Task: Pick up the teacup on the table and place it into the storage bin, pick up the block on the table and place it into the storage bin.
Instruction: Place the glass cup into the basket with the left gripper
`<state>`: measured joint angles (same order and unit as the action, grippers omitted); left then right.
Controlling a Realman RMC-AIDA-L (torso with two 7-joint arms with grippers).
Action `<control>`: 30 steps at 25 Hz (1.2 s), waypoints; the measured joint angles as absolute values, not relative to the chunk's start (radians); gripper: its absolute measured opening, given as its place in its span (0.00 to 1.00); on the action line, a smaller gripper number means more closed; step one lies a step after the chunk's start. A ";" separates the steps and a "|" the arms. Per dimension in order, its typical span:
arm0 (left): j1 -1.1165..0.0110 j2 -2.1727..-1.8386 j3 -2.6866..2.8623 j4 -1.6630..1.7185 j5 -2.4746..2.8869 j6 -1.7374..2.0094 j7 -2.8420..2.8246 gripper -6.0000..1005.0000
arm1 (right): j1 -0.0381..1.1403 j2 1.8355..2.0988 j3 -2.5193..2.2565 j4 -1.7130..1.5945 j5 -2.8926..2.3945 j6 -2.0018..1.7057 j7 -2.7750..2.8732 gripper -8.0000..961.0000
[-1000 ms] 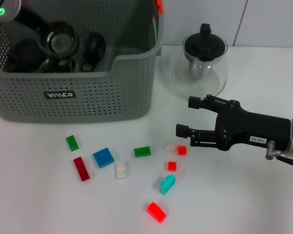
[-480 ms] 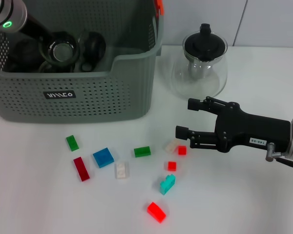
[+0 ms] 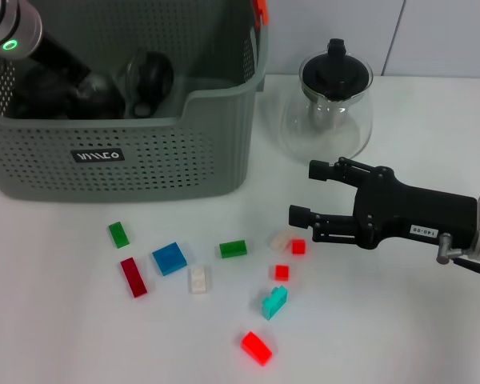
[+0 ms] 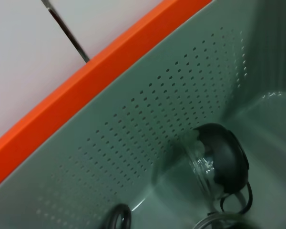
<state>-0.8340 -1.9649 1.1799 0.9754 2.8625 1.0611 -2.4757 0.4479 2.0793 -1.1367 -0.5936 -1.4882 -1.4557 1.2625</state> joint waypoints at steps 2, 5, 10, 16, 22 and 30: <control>-0.832 -1.966 1.175 0.988 2.862 1.065 -2.479 0.08 | 0.448 2.079 -1.137 -0.594 -1.486 -1.456 1.262 0.98; -0.818 -1.979 1.151 1.039 2.860 1.076 -2.479 0.14 | 0.448 2.078 -1.137 -0.593 -1.485 -1.457 1.262 0.98; -0.772 -2.050 0.962 1.251 2.757 1.122 -2.398 0.33 | 0.448 2.077 -1.128 -0.592 -1.487 -1.458 1.263 0.98; -0.709 -2.054 0.677 1.373 2.258 1.308 -2.278 0.60 | 0.448 2.077 -1.120 -0.592 -1.489 -1.457 1.262 0.98; -0.611 -1.979 0.523 1.150 1.621 1.601 -2.139 0.63 | 0.448 2.079 -1.114 -0.589 -1.491 -1.456 1.260 0.98; -0.520 -1.945 0.458 0.913 1.600 1.915 -1.872 0.63 | 0.451 2.077 -1.114 -0.584 -1.489 -1.456 1.262 0.98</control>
<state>-0.5202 -1.9454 0.4583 0.9131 1.6003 1.9148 -1.8720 0.4507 2.0774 -1.1135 -0.5836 -1.4893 -1.4555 1.2622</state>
